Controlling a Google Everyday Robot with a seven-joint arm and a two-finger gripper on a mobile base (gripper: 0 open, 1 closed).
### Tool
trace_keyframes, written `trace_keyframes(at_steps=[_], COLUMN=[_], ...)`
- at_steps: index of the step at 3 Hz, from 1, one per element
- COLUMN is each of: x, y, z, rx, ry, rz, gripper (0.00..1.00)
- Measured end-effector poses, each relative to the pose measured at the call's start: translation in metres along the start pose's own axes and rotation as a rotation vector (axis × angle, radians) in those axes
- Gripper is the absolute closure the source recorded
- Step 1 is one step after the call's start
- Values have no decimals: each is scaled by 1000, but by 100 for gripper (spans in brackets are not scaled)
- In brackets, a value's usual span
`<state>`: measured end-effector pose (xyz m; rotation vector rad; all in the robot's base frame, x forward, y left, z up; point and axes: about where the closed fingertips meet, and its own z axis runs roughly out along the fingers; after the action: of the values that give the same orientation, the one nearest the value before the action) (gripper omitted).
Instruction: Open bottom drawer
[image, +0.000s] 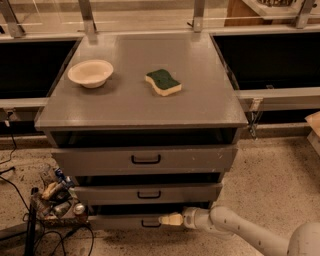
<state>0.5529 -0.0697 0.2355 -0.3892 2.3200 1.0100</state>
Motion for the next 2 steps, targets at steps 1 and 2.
trace_keyframes(at_steps=[1,2], x=[4,9], y=[4,6], z=[-5,-17], rx=[-27,-56], ry=[3,-7], rz=[-14,-15], gripper=[0,0])
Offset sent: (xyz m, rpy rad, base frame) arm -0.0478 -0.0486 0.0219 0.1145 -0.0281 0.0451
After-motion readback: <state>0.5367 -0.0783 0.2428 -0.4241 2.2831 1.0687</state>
